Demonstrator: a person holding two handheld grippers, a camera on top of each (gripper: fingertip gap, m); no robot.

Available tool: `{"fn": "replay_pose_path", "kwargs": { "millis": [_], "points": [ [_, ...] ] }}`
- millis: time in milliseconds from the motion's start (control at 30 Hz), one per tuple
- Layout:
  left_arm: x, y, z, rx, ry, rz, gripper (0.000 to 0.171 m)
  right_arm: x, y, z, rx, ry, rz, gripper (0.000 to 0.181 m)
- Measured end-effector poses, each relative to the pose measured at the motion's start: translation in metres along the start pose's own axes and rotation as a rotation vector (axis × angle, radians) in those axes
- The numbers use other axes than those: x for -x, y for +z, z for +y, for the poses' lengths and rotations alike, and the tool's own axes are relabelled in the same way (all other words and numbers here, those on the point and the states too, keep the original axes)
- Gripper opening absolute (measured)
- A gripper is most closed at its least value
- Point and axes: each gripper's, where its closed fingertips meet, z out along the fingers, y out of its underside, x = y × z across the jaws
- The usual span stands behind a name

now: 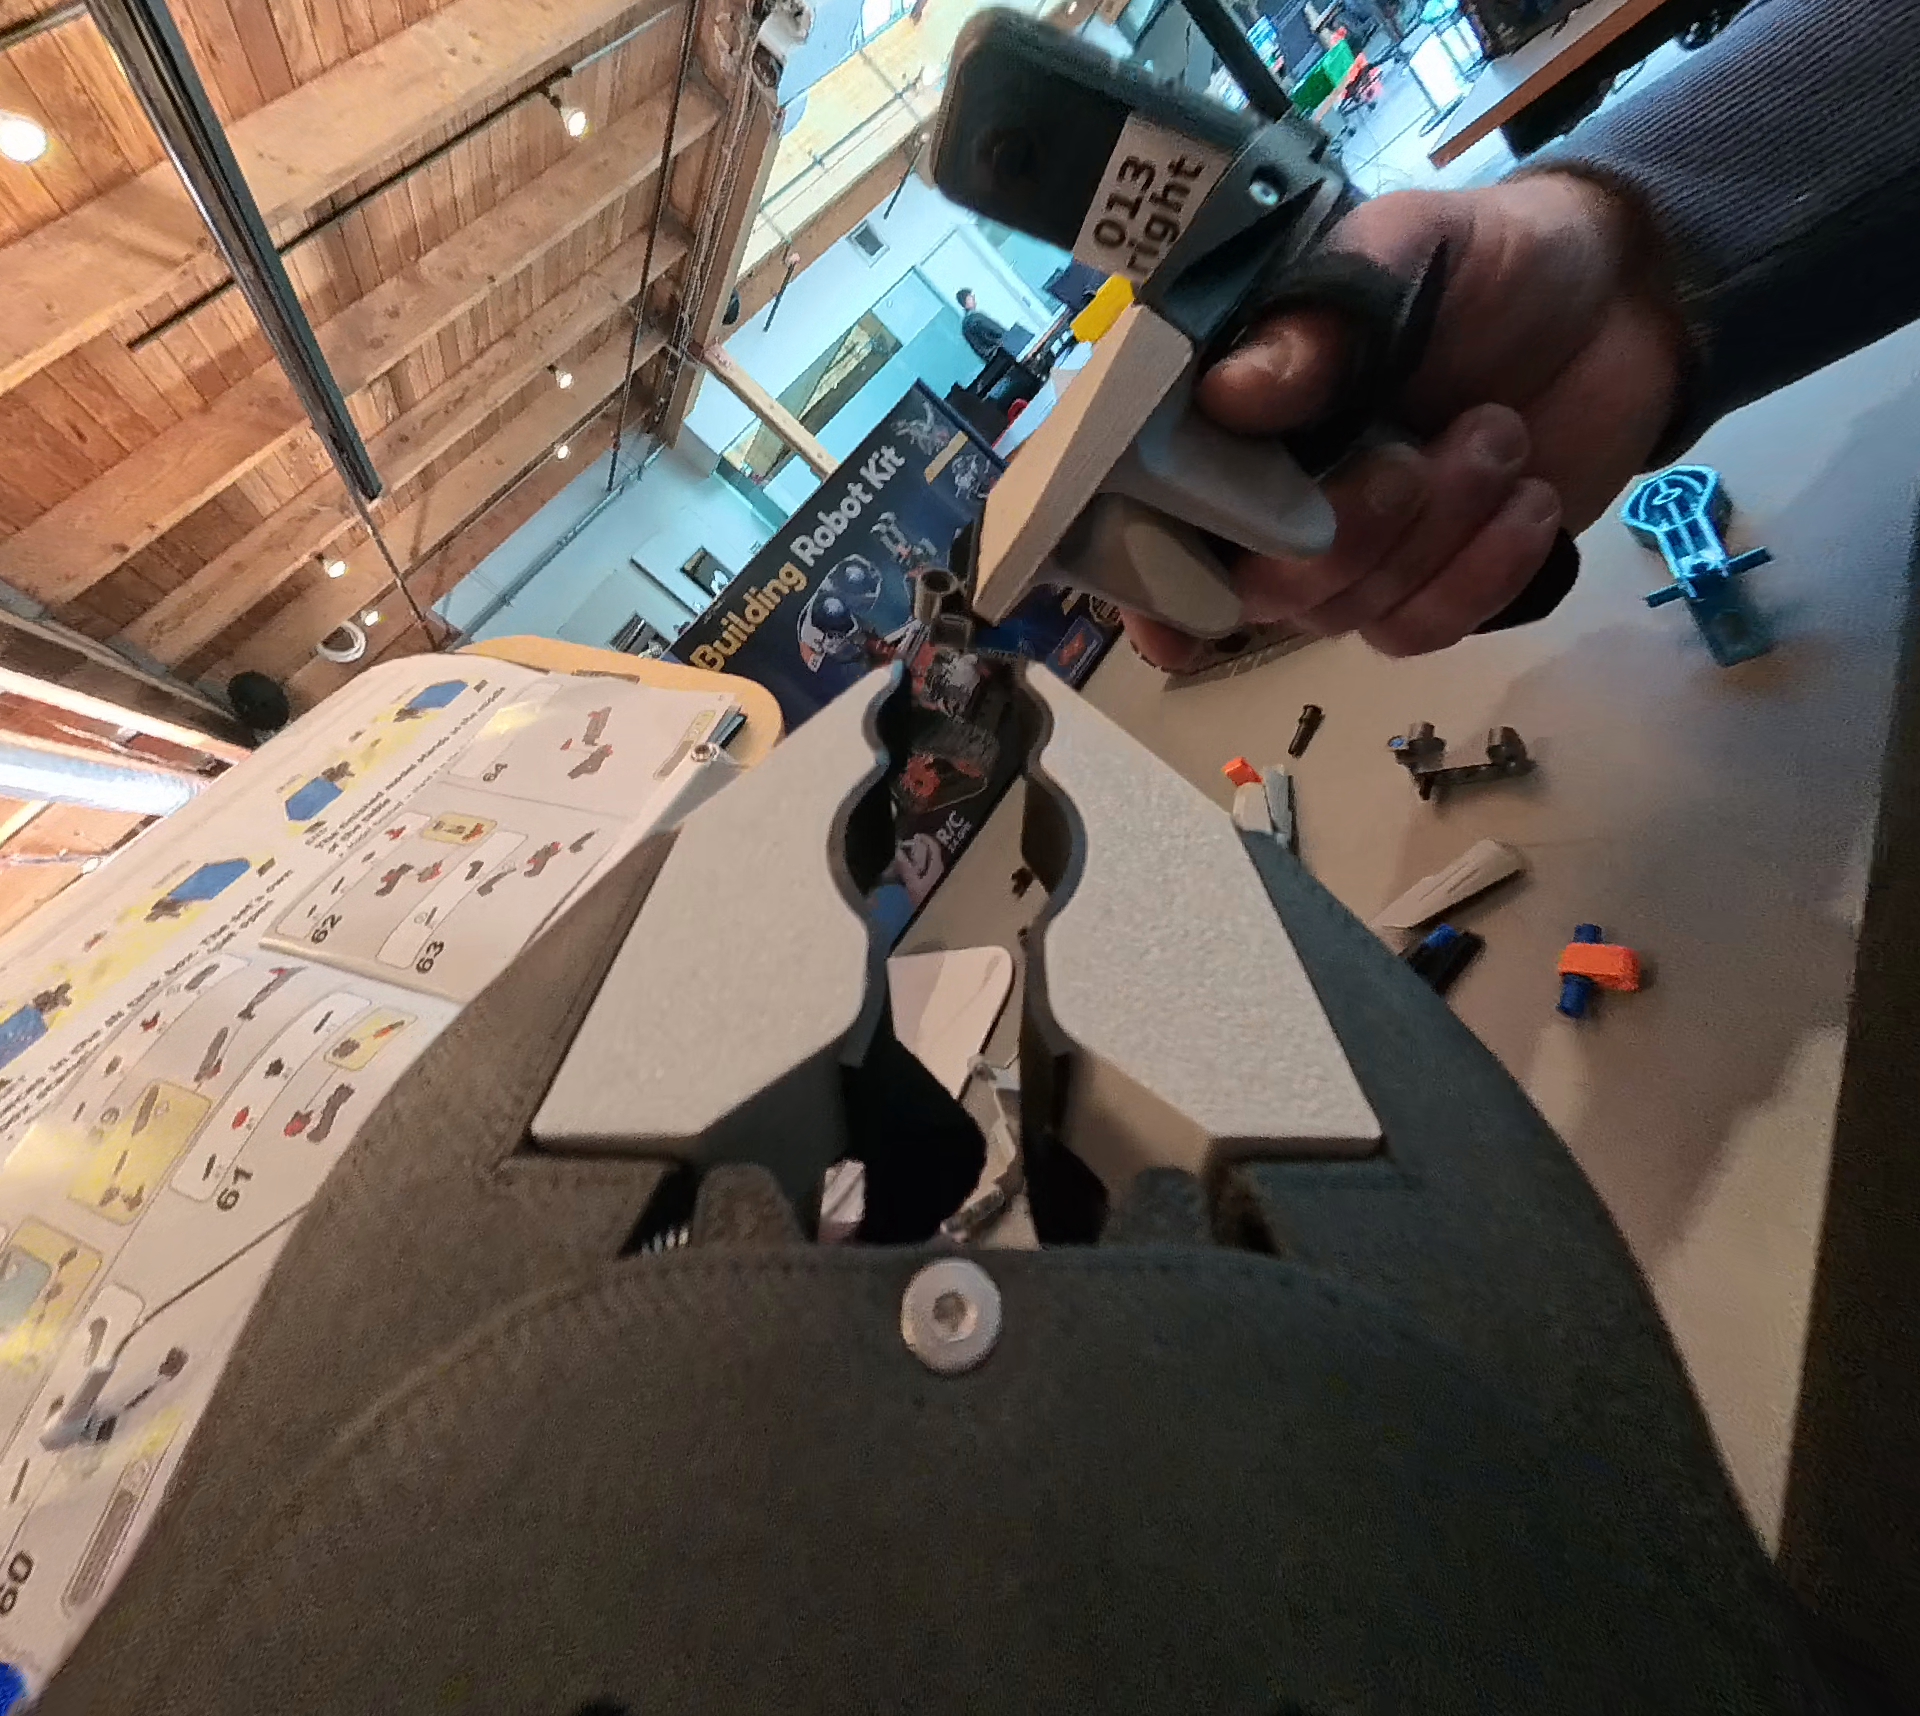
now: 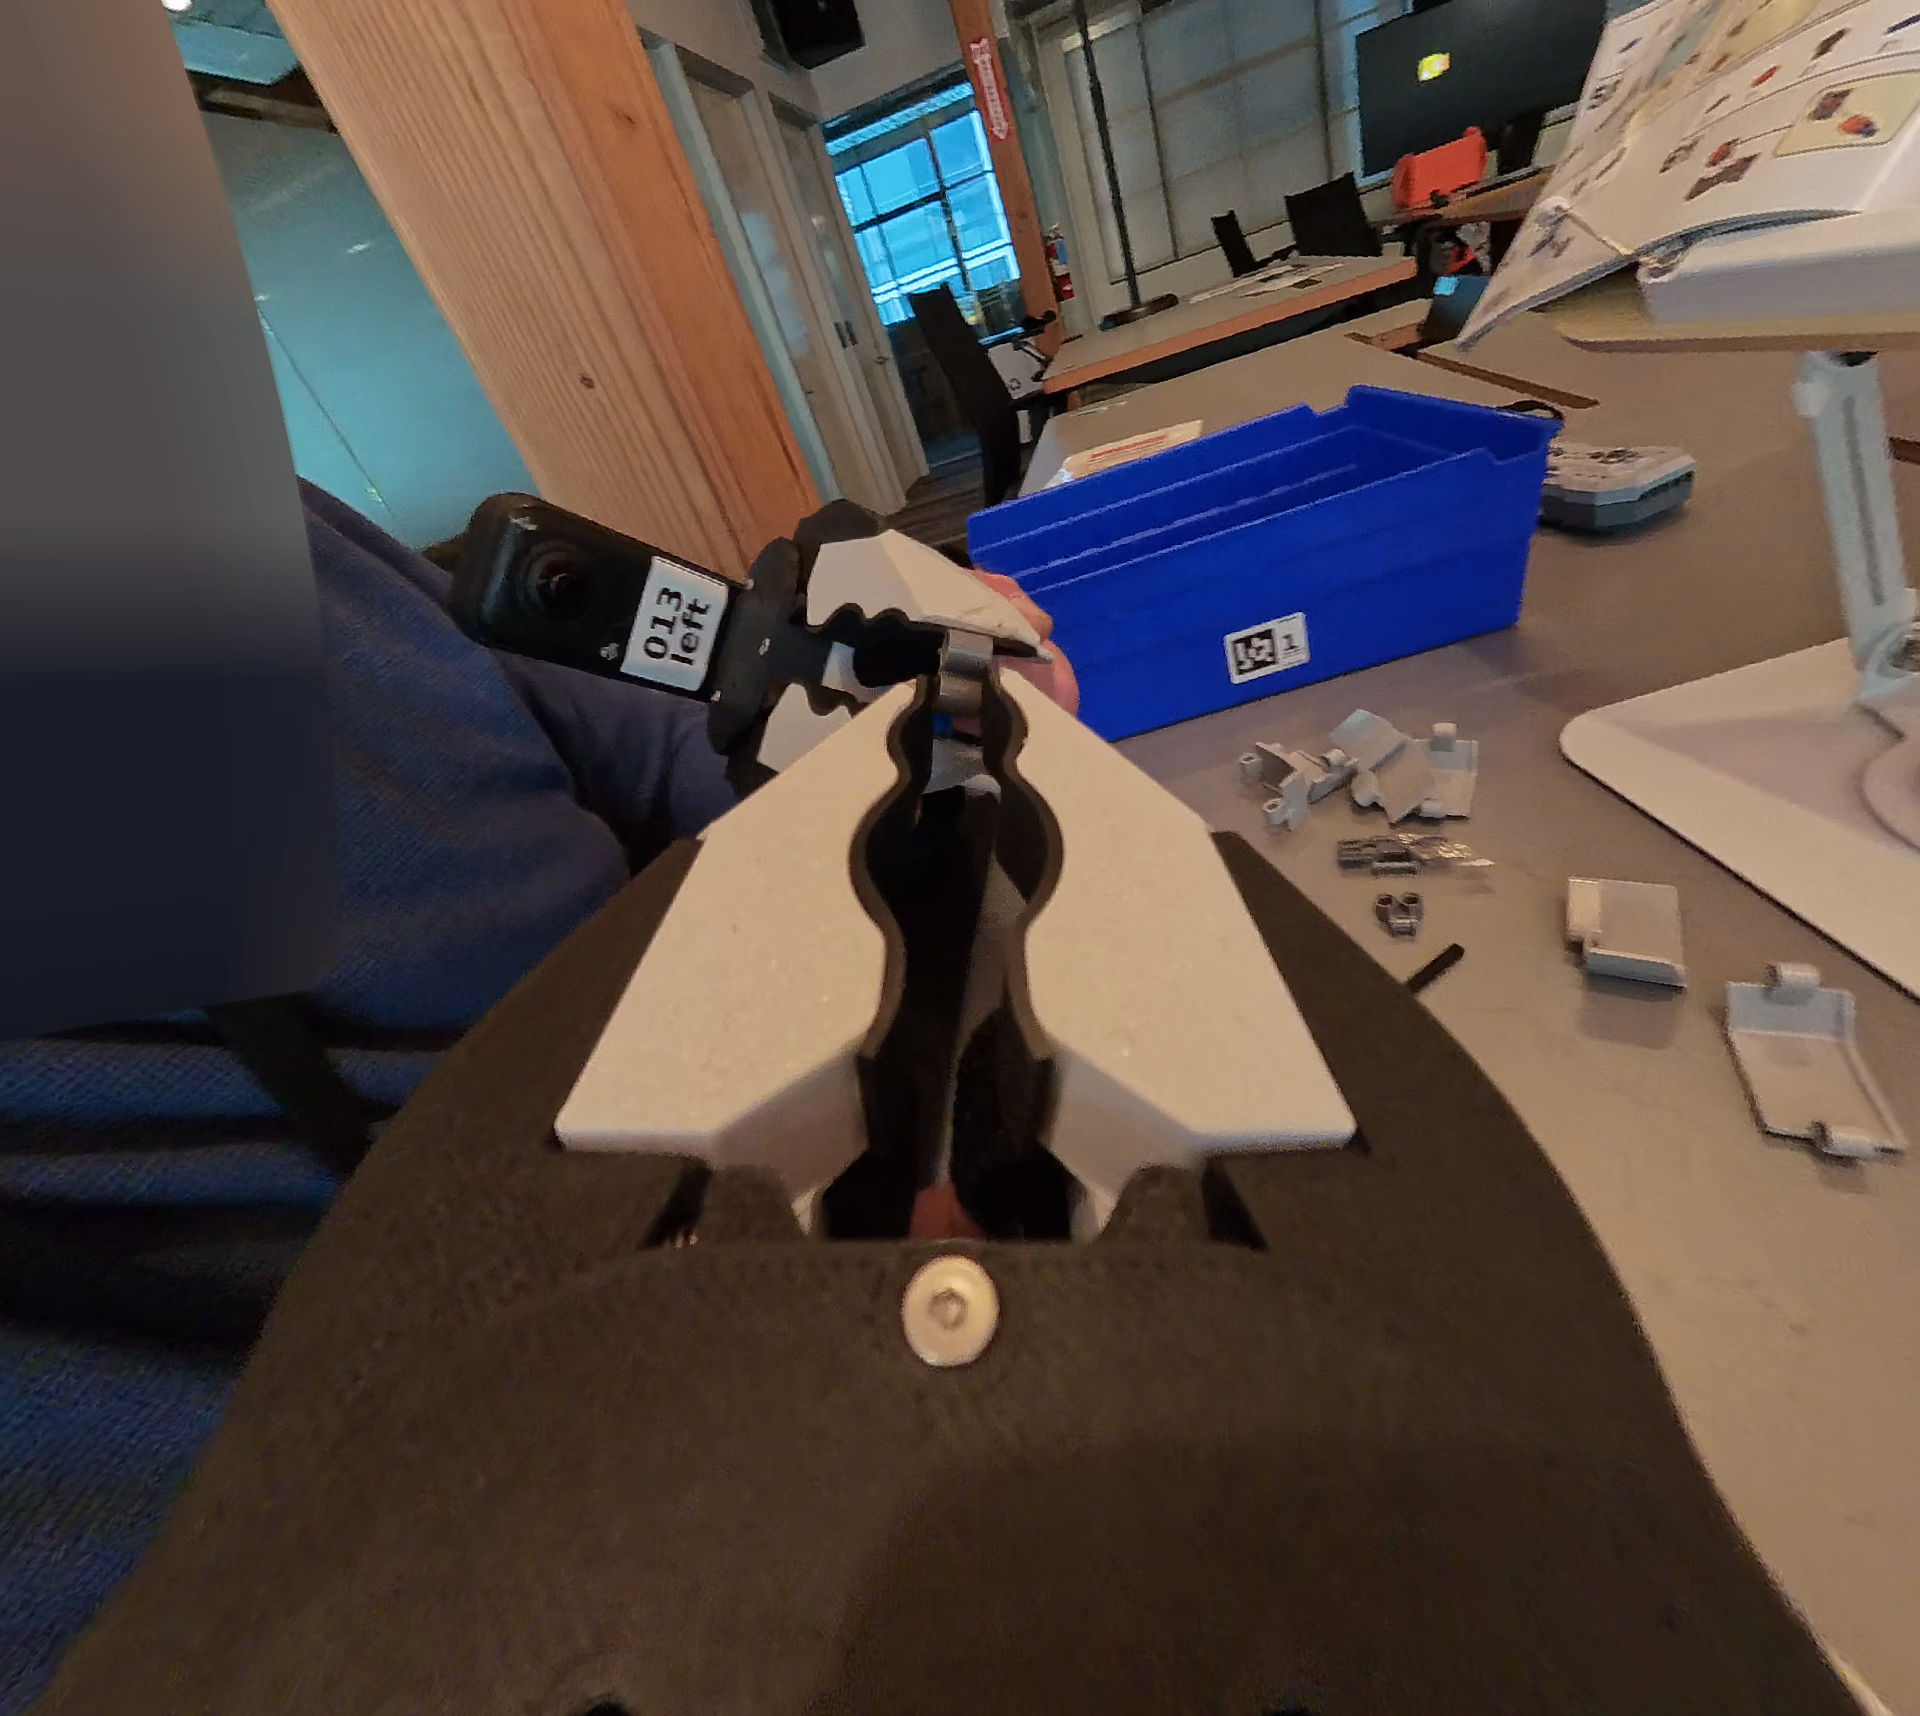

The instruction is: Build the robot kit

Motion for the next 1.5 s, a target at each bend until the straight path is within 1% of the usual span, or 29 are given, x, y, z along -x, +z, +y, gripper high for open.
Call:
{"fn": "replay_pose_path", "kwargs": {
  "millis": [100,233,367,500,700,733,933,1033,1067,1167,1200,1300,1367,1400,1433,1467,1500],
  "points": [
    [0.006,0.0,0.008,0.036,-0.023,-0.018,0.019,-0.007,-0.001,-0.001,0.011,-0.053,0.071,0.006],
    [0.013,0.0,0.014,0.071,-0.021,-0.049,0.023,-0.024,-0.005,-0.001,0.056,-0.181,0.242,0.007],
    [0.007,0.005,0.015,0.104,0.056,-0.054,0.026,-0.034,-0.006,0.0,0.109,-0.287,0.39,0.007],
    [0.003,0.013,0.025,0.203,0.19,-0.086,0.027,-0.04,-0.006,0.004,0.139,-0.325,0.467,0.007],
    [0.002,0.018,0.031,0.266,0.245,-0.117,0.025,-0.041,0.001,0.014,0.171,-0.321,0.511,0.007],
    [0.002,0.018,0.032,0.274,0.256,-0.118,0.021,-0.04,0.003,0.016,0.175,-0.317,0.513,0.007],
    [0.003,0.017,0.032,0.287,0.264,-0.138,0.017,-0.04,0.004,0.015,0.156,-0.289,0.562,0.007],
    [0.007,0.015,0.029,0.265,0.227,-0.146,0.017,-0.036,0.005,0.011,0.122,-0.246,0.514,0.008],
    [0.009,0.014,0.029,0.257,0.217,-0.15,0.017,-0.036,0.003,0.009,0.111,-0.221,0.497,0.014],
    [0.015,0.011,0.029,0.232,0.11,-0.14,0.017,-0.037,-0.007,0.001,0.093,-0.175,0.439,0.017],
    [0.016,0.009,0.029,0.212,0.077,-0.129,0.017,-0.039,-0.014,0.001,0.11,-0.174,0.424,0.017],
    [0.021,0.0,0.026,0.148,-0.037,-0.112,0.017,-0.044,-0.033,0.02,0.258,-0.184,0.372,0.017],
    [0.024,-0.007,0.019,0.077,-0.082,-0.099,0.017,-0.043,-0.041,0.052,0.438,-0.199,0.317,0.02],
    [0.025,-0.008,0.017,0.058,-0.103,-0.096,0.017,-0.044,-0.044,0.066,0.5,-0.203,0.306,0.02],
    [0.025,-0.009,0.014,0.028,-0.122,-0.084,0.017,-0.038,-0.045,0.085,0.585,-0.197,0.258,0.02],
    [0.025,-0.01,0.011,0.004,-0.136,-0.077,0.017,-0.034,-0.047,0.102,0.673,-0.192,0.222,0.024],
    [0.027,-0.011,0.01,-0.003,-0.142,-0.081,0.017,-0.033,-0.047,0.113,0.723,-0.217,0.222,0.025]
  ]
}}
